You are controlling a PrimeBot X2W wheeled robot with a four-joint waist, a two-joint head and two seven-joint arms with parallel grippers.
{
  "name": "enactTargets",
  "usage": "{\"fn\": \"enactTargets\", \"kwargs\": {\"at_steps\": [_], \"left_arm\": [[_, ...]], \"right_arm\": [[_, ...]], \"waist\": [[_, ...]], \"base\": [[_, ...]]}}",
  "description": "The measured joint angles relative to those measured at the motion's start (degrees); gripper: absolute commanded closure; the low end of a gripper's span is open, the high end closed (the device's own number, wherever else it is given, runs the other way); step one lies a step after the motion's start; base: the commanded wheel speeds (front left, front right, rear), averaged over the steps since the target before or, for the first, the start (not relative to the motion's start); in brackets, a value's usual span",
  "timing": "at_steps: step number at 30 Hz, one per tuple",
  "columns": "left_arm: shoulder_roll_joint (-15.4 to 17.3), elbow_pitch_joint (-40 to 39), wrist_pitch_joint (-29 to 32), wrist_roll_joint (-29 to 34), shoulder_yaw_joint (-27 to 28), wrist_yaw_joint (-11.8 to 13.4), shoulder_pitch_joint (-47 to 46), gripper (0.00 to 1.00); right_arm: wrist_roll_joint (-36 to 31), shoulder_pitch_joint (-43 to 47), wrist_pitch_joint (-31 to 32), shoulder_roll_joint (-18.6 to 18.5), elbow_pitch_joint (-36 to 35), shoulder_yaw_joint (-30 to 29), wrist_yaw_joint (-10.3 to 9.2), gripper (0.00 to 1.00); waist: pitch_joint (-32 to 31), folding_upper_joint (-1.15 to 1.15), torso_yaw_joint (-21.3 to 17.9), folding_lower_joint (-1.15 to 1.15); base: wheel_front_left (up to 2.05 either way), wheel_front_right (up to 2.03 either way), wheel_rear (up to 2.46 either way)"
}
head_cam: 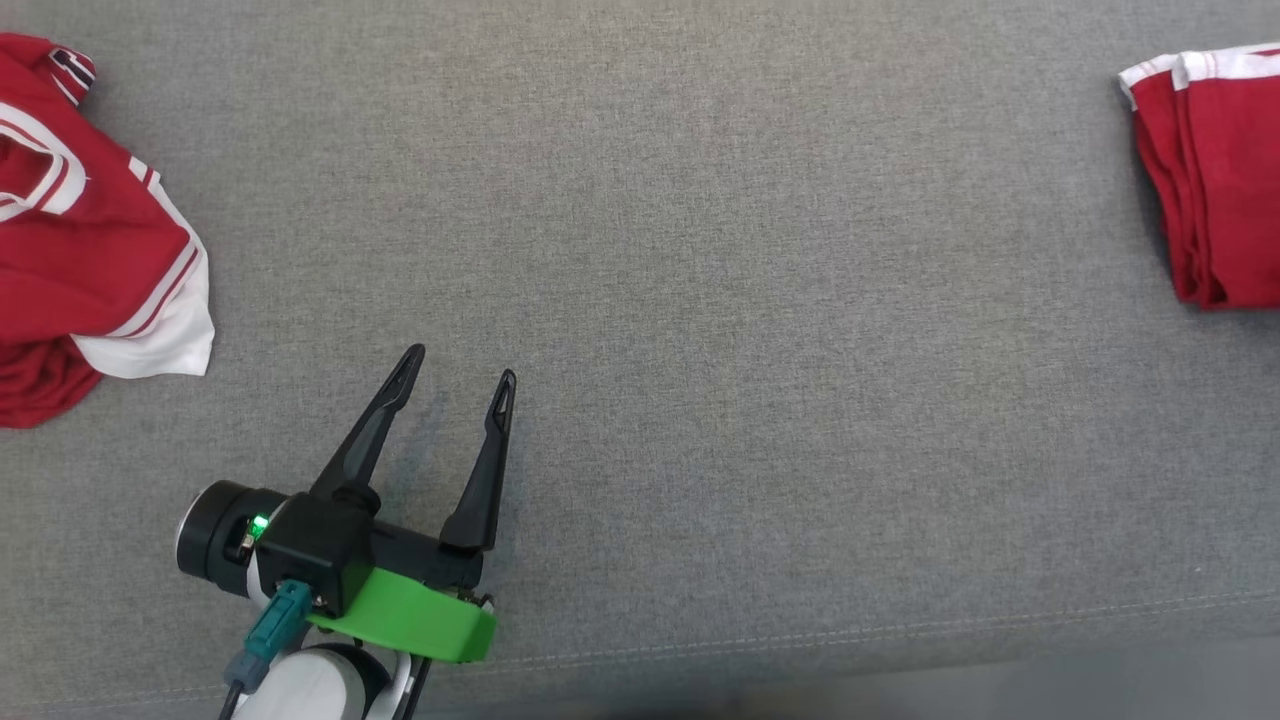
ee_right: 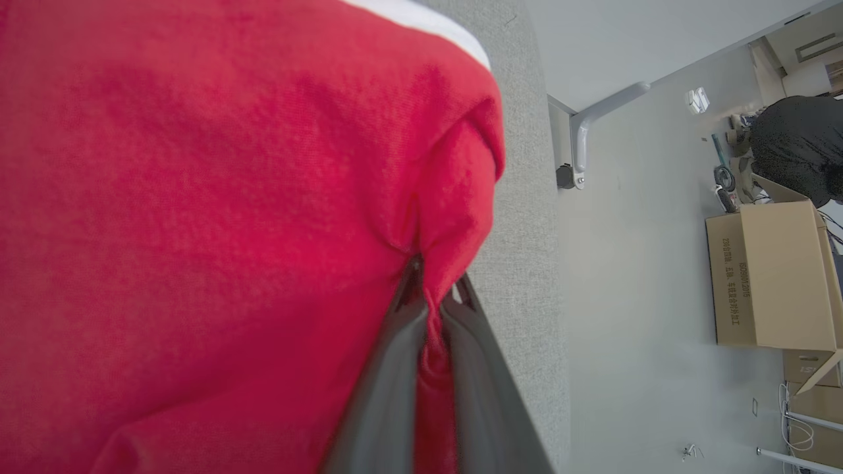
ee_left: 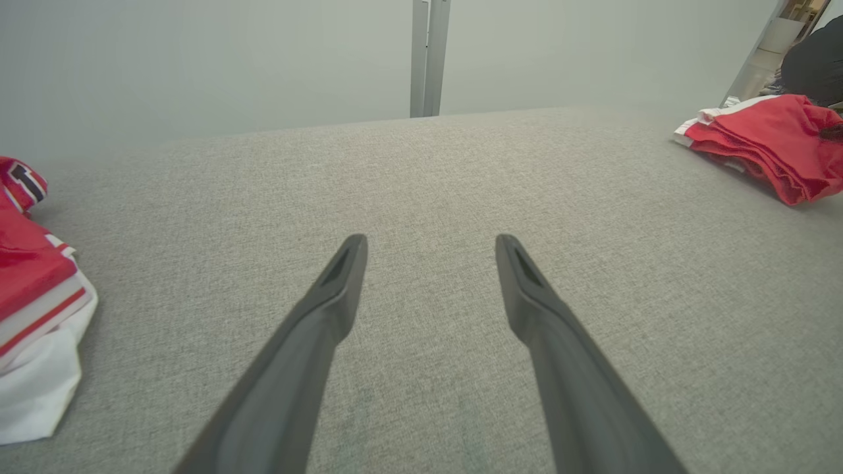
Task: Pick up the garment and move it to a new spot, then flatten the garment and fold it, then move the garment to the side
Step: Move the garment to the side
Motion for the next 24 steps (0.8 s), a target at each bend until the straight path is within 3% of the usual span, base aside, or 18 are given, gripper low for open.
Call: {"fn": "enactTargets", "kwargs": {"at_steps": [10, 11, 12, 13, 19, 24], "left_arm": [[1.6, -4.0, 1.6, 1.2, -0.4, 0.6, 0.2, 0.0], [1.7, -4.2, 1.6, 1.2, -0.4, 0.6, 0.2, 0.0], [1.7, -4.4, 1.8, 1.3, -0.5, 0.6, 0.2, 0.0], [1.8, -4.6, 1.8, 1.3, -0.5, 0.7, 0.2, 0.0], [2.0, -5.0, 1.9, 1.4, -0.5, 1.1, 0.2, 0.0], [1.3, -3.9, 1.0, 1.0, -0.5, 1.3, 0.1, 0.0]], "right_arm": [[-8.0, -0.5, -4.0, -4.5, 0.2, -0.8, 0.0, 1.0], [-8.7, -0.5, -4.5, -4.7, 0.1, -1.2, 0.0, 0.8], [-9.3, -0.5, -5.1, -4.8, 0.1, -1.5, 0.0, 0.36], [-9.7, -0.5, -5.1, -4.8, 0.1, -2.3, 0.0, 0.0], [-14.9, -0.5, -6.4, -4.3, -0.5, -5.4, -0.01, 0.0], [-16.3, -0.1, -9.0, -0.5, -2.1, -9.0, 0.0, 0.0]], "waist": [[2.9, 0.0, 0.6, 0.0], [3.0, 0.0, 0.8, 0.0], [3.0, 0.0, 1.0, 0.0], [3.2, 0.0, 1.2, 0.0], [3.7, 0.0, 2.0, 0.0], [2.7, 0.0, 2.5, 0.0]], "base": [[0.0, 0.0, 0.0], [0.0, 0.0, 0.0], [0.0, 0.0, 0.0], [0.0, 0.0, 0.0], [0.0, 0.0, 0.0], [0.0, 0.0, 0.0]]}}
